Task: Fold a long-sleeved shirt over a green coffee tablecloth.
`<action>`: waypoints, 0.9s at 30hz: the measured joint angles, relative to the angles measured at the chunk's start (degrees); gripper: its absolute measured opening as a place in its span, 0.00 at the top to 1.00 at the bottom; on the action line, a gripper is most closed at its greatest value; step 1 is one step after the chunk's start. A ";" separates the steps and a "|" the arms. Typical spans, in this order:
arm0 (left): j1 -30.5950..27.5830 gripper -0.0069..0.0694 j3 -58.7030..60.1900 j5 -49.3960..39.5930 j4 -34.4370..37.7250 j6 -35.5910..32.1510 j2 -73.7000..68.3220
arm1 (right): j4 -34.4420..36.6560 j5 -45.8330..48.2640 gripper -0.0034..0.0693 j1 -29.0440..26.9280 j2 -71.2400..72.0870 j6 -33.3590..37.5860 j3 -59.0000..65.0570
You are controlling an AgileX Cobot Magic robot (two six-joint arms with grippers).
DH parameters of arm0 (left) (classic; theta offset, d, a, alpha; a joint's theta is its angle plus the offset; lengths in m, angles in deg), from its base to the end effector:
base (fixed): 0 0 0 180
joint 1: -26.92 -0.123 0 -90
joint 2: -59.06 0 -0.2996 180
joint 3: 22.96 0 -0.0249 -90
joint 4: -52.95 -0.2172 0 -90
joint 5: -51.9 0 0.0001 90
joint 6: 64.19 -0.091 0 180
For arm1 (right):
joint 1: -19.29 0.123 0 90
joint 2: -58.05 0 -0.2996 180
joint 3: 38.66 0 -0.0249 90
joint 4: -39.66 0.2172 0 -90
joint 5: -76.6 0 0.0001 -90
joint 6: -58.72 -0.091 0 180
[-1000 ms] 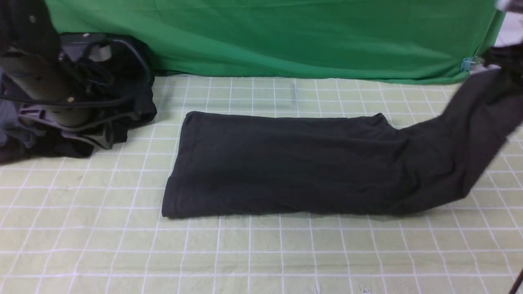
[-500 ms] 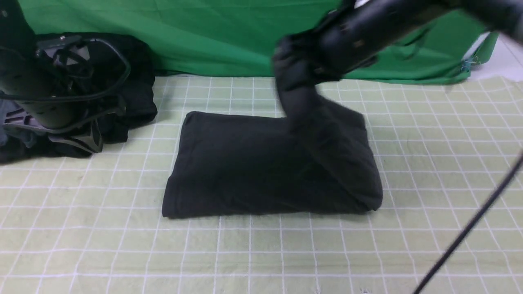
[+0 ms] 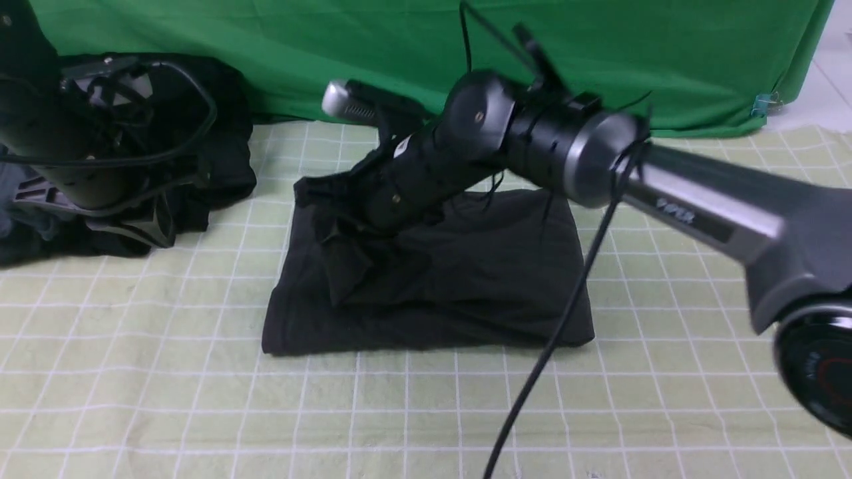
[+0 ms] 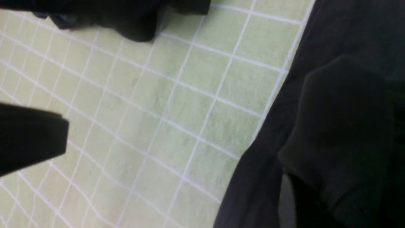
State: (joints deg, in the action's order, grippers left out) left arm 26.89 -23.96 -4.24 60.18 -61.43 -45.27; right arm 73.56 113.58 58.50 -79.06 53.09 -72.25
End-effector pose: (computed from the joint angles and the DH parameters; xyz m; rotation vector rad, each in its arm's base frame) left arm 0.3232 -0.0093 0.3028 -0.1391 2.7779 -0.1755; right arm 0.3654 0.3376 0.2391 -0.2980 2.5306 0.9714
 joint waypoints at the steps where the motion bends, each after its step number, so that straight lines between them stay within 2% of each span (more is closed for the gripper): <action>1: 0.00 0.91 0.00 0.09 0.18 0.00 0.00 | 0.73 -0.64 0.65 0.20 -0.45 -0.34 0.00; 4: 0.00 0.91 0.00 0.27 0.20 -0.11 0.00 | 1.22 0.15 0.43 0.35 -0.58 1.08 -1.32; 6: 0.00 0.91 0.00 0.27 0.47 -0.42 0.00 | 1.34 4.19 0.34 -0.01 -0.40 4.62 -4.18; 11: 0.00 0.91 0.00 0.60 3.89 -3.39 0.00 | -0.64 13.77 0.33 -2.46 1.40 10.43 -10.49; 13: 0.00 0.91 0.05 0.73 9.98 -7.64 0.00 | -7.39 22.34 0.47 -5.24 3.63 12.82 -14.70; 16: 0.13 0.91 0.11 1.92 17.45 -11.13 -0.06 | -19.54 29.98 0.79 -8.78 6.25 13.44 -16.37; 17: 0.42 0.91 0.11 2.68 18.26 -11.57 -0.06 | -22.49 30.78 0.87 -10.16 7.27 13.58 -15.37; 20: 1.08 0.88 0.11 3.51 18.16 -11.94 -0.26 | -24.52 31.54 0.92 -11.92 9.02 14.04 -12.92; 21: 1.92 0.84 0.11 3.73 17.35 -11.94 -0.66 | -25.34 31.93 0.94 -13.09 10.48 14.18 -9.53; 25: 5.52 0.67 0.11 4.24 14.35 -11.70 -3.55 | -25.86 32.56 0.95 -14.40 14.23 15.99 -1.41; 27: 7.34 0.55 0.11 4.69 12.61 -10.07 -5.81 | -25.86 32.75 0.95 -14.50 15.85 17.38 1.89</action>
State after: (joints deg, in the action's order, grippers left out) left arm 34.23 -23.85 0.45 72.79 -71.50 -51.08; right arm 47.70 146.33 43.99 -63.21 70.47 -70.35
